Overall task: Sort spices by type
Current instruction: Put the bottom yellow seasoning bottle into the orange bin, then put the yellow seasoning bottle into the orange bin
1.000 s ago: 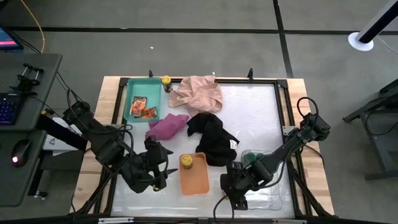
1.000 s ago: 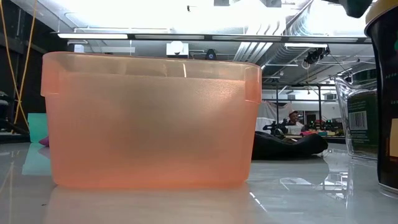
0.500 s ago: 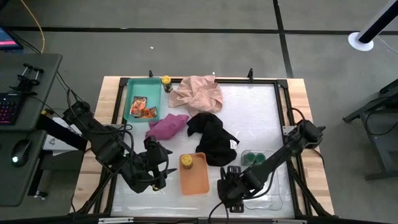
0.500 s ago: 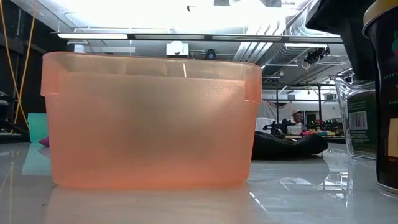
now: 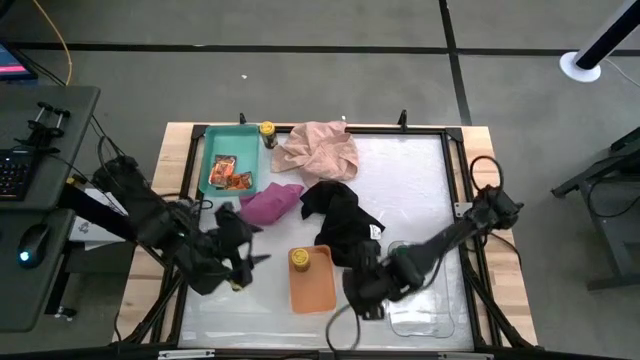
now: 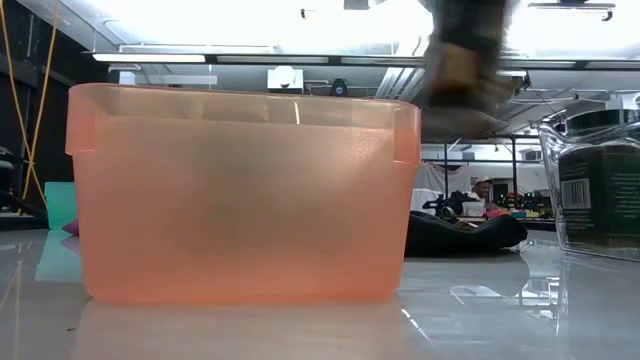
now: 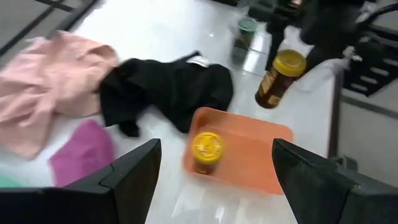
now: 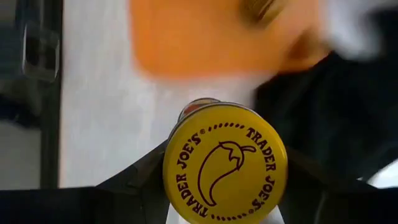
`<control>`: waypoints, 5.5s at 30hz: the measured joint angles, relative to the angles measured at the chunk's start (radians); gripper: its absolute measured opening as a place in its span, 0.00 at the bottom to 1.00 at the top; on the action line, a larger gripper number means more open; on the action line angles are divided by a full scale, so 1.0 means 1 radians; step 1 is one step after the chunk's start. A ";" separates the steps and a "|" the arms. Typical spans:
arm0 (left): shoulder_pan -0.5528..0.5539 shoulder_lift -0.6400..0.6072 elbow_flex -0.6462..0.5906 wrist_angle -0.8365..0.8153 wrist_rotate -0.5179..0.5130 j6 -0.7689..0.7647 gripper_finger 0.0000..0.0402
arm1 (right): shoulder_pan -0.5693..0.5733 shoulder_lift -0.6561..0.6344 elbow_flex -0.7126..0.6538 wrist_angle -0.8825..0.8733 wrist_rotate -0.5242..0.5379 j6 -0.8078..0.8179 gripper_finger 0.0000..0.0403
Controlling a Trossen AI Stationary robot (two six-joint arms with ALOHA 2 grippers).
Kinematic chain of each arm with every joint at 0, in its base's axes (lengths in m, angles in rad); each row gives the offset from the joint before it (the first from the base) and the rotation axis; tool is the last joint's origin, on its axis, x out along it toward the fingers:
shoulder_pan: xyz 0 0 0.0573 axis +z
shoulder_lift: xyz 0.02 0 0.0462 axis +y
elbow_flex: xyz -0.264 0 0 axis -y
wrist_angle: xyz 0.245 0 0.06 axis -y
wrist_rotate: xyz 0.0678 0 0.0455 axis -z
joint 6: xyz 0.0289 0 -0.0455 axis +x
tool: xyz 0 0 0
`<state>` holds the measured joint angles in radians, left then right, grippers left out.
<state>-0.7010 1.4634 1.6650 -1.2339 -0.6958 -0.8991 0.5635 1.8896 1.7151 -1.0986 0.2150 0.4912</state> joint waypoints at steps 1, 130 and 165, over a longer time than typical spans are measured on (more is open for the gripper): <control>0.000 -0.015 0.000 -0.023 -0.016 -0.018 0.73 | -0.017 0.000 0.034 -0.013 0.022 -0.023 0.53; 1.566 0.379 -0.239 0.393 0.645 0.691 0.73 | -0.276 -0.244 -0.159 0.029 0.156 0.366 0.79; 1.367 -0.032 -0.211 0.356 0.664 0.805 0.47 | -0.263 -0.243 -0.159 -0.109 0.296 0.559 0.79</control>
<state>0.6665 1.4312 1.4536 -0.8776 -0.0314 -0.0940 0.3003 1.6463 1.5562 -1.2077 0.5112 1.0502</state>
